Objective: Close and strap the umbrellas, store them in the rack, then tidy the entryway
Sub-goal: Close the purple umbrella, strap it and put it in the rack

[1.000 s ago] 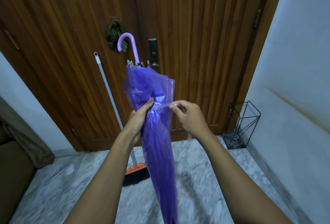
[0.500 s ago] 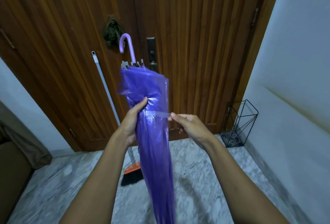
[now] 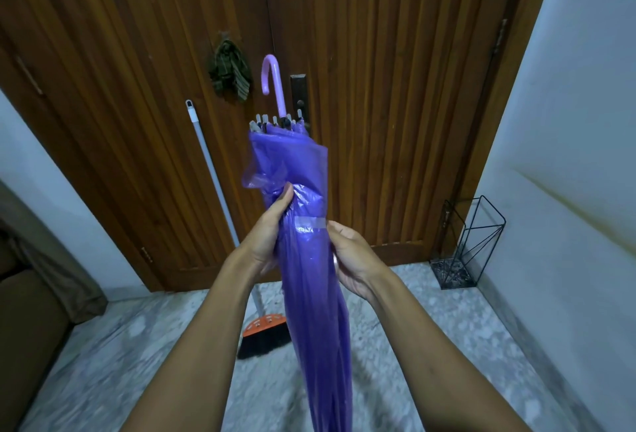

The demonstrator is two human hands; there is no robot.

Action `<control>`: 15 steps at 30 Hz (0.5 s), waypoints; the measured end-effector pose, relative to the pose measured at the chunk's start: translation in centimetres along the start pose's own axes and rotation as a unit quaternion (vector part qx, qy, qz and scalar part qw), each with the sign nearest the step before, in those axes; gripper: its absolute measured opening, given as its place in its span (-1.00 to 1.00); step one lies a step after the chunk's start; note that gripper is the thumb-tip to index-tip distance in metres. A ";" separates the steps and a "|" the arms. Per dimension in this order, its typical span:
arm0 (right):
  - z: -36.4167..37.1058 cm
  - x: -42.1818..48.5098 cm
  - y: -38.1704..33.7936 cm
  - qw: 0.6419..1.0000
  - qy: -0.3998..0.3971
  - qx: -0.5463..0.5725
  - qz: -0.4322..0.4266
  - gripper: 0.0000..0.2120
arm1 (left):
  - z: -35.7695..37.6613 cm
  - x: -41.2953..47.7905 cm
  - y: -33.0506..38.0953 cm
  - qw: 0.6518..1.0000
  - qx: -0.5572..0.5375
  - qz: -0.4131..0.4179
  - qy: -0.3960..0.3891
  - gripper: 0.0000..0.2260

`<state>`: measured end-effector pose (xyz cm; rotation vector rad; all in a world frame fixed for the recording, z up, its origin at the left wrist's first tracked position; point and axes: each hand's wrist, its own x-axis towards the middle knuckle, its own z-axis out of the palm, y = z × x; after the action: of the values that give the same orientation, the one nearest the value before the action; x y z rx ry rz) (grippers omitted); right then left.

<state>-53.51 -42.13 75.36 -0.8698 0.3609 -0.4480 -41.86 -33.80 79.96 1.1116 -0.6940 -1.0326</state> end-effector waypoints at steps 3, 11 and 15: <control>0.0 -0.1 -0.2 1.000 -0.015 -0.023 -0.006 -0.65 | 0.0 0.0 0.2 0.998 0.059 -0.013 0.011 -0.56; 0.5 0.4 0.2 0.973 0.141 -0.142 -0.117 -0.75 | 0.1 0.9 -0.9 0.912 0.214 0.114 0.330 -0.59; 0.0 0.8 0.2 0.961 0.199 -0.129 -0.145 -0.76 | -0.5 0.3 -1.0 0.945 0.253 0.082 0.192 -0.80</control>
<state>-52.78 -42.46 75.07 -1.0923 0.6770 -0.8671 -41.66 -33.96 78.87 1.6157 -0.7362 -0.4755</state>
